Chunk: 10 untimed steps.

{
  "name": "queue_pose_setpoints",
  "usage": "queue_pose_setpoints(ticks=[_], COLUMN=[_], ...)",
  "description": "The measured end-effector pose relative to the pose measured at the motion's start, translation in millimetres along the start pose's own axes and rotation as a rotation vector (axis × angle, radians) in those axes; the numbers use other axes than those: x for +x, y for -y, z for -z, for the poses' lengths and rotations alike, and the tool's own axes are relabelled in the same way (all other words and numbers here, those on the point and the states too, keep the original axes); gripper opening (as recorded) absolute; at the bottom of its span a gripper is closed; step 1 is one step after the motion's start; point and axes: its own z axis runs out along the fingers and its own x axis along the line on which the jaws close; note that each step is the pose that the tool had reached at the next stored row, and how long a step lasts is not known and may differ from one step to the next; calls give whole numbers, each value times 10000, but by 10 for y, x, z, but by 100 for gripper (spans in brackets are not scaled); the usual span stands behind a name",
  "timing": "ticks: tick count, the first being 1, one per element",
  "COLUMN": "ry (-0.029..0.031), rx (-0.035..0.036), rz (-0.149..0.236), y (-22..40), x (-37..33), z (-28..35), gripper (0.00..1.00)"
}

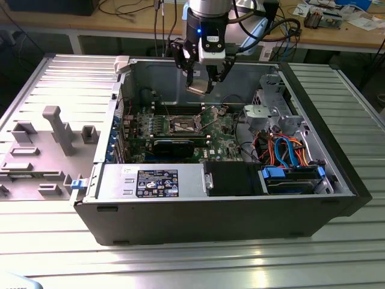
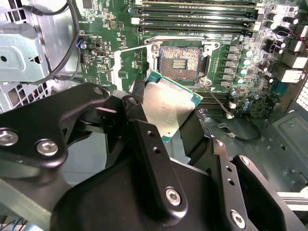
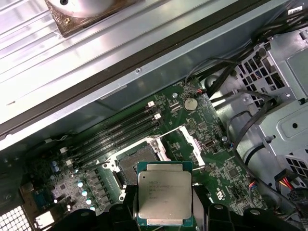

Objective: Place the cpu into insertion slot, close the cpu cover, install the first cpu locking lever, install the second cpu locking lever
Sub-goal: 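Place the cpu into insertion slot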

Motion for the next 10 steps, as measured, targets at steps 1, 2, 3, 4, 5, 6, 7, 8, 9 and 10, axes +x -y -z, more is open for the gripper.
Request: queue_pose_setpoints(ticks=[1, 2, 3, 4, 5, 6, 7, 8, 9, 10], ry=[1, 2, 4, 7, 8, 9, 12, 15, 18, 23], rx=[-1, -1, -1, -1, -2, -2, -1, 2, 6, 5], rz=[-18, -40, -66, -107, -127, -144, -175, -194, -232, -316], y=[0, 0, 0, 0, 0, 0, 1, 1, 1, 1], x=[0, 0, 0, 0, 0, 0, 0, 0, 0, 0], z=[0, 0, 0, 0, 0, 0, 0, 0, 0, 0], gripper=[54, 54, 54, 54, 54, 54, 54, 54, 54, 54])
